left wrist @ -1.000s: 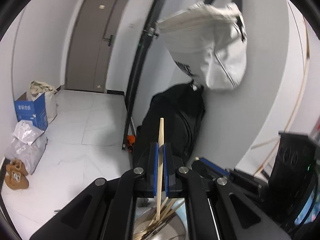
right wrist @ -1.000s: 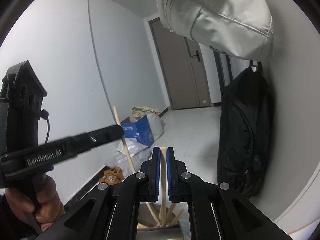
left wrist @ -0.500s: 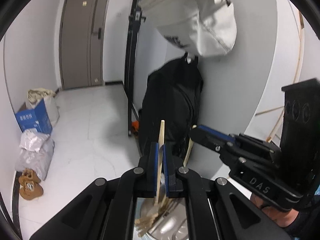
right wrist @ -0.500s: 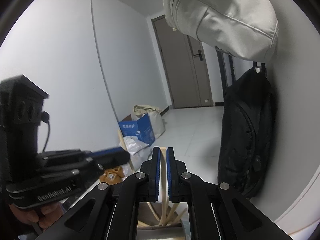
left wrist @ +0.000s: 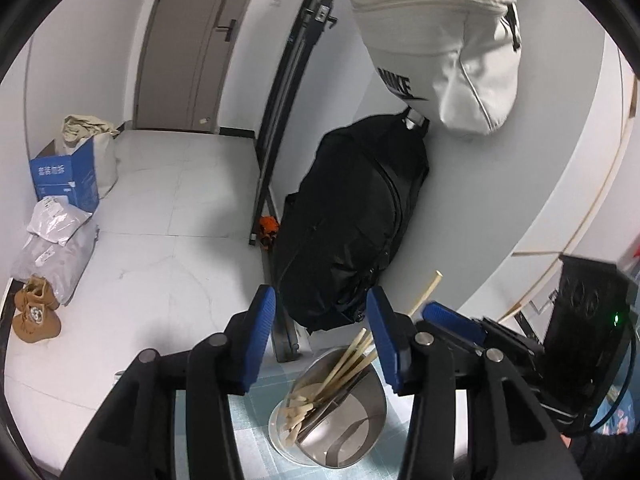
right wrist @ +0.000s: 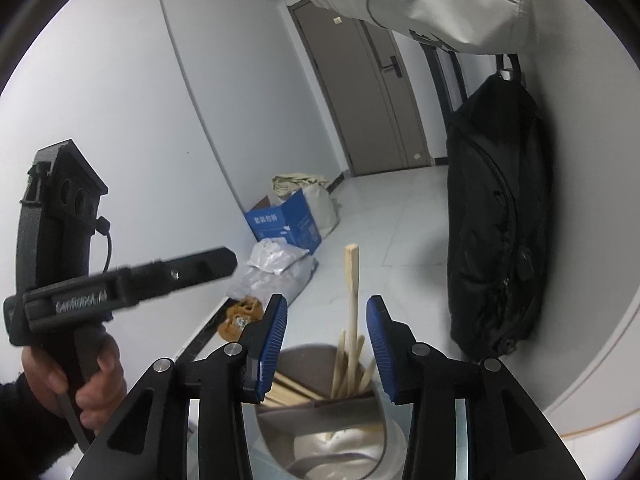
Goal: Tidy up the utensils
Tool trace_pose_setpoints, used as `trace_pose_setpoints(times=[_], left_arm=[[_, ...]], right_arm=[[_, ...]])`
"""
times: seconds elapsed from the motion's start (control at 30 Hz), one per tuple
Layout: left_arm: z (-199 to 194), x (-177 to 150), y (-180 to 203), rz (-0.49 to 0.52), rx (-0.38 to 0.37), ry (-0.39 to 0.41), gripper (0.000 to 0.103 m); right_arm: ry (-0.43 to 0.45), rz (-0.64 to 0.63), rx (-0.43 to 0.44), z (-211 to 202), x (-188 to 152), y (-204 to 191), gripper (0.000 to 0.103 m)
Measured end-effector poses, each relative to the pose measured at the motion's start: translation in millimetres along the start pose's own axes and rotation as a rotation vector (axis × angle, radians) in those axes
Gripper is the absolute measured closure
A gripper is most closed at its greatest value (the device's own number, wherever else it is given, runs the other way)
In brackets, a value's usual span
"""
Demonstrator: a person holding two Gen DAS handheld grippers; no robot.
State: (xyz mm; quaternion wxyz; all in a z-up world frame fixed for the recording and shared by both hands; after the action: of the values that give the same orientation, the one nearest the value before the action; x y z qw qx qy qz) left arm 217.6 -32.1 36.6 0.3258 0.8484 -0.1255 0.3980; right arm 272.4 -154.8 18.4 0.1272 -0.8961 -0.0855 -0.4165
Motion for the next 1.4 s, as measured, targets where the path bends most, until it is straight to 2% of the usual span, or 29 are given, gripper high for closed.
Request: trace_pose_setpoints(times=[0.1, 0.23, 0.3, 0.43, 0.53, 0.57, 0.67, 0.77, 0.9, 0.93, 1.0, 1.03, 1.4], left_arm=[[-2.4, 2.2, -4.4, -0.013, 0.015, 0.014, 0.061], [-7.7, 2.9, -4.1, -0.026, 0.037, 0.029, 0.061], [-11.3, 1.6, -3.5, -0.026, 0.038, 0.029, 0.06], [-18.4, -1.6, -2.2, -0.026, 0.063, 0.03, 0.06], [-28.0, -4.0, 0.3, -0.024, 0.086, 0.054, 0.059], [-32.0, -5.1, 1.2, -0.019, 0.103, 0.065, 0.058], [-42.6, -8.9, 6.3, -0.012, 0.138, 0.101, 0.036], [-52.7, -13.7, 13.5, 0.001, 0.159, 0.133, 0.036], [-61.9, -20.0, 24.5, 0.031, 0.212, 0.15, 0.035], [-65.2, -22.0, 27.5, 0.038, 0.223, 0.157, 0.035], [-71.3, -26.4, 32.5, 0.039, 0.237, 0.176, 0.023], [-74.3, -28.6, 34.4, 0.042, 0.245, 0.185, 0.021], [-96.4, -61.6, 48.1, 0.076, 0.323, 0.232, 0.019]], right_arm=[[0.008, 0.0, 0.003, -8.8, -2.8, -0.6, 0.056], [0.018, -0.011, -0.015, -20.0, -7.0, -1.7, 0.055], [0.022, -0.004, -0.02, -26.4, -8.0, -0.7, 0.047], [0.033, -0.003, -0.032, -42.2, -12.2, -1.0, 0.046], [0.057, -0.005, -0.037, -55.4, -12.2, -2.5, 0.038], [0.065, -0.007, -0.04, -59.6, -12.1, -3.4, 0.031], [0.109, -0.01, -0.045, -77.8, -11.1, -7.4, 0.018], [0.137, -0.021, -0.045, -91.6, -11.7, -13.6, 0.016], [0.165, -0.02, -0.047, -106.9, -17.2, -19.1, 0.006], [0.176, -0.013, -0.043, -111.2, -18.7, -19.9, 0.005], [0.195, -0.008, -0.04, -120.6, -21.0, -21.7, 0.004], [0.203, -0.007, -0.04, -123.7, -21.7, -22.1, 0.003], [0.26, -0.016, -0.053, -161.5, -43.6, -32.0, 0.0]])
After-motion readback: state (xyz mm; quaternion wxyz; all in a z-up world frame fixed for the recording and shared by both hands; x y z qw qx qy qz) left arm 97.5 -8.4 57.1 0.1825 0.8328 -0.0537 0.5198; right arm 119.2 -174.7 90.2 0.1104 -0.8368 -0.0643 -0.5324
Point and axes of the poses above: each gripper's, at about its wrist camera, not at the fingertips, and z roughly the way its jaws point, y to its right, x to its top, the point moved 9 cm from there along z, roughly the way its jaws point, and after that the axes turned 13 degrees about -x, right-handed, at the moved point
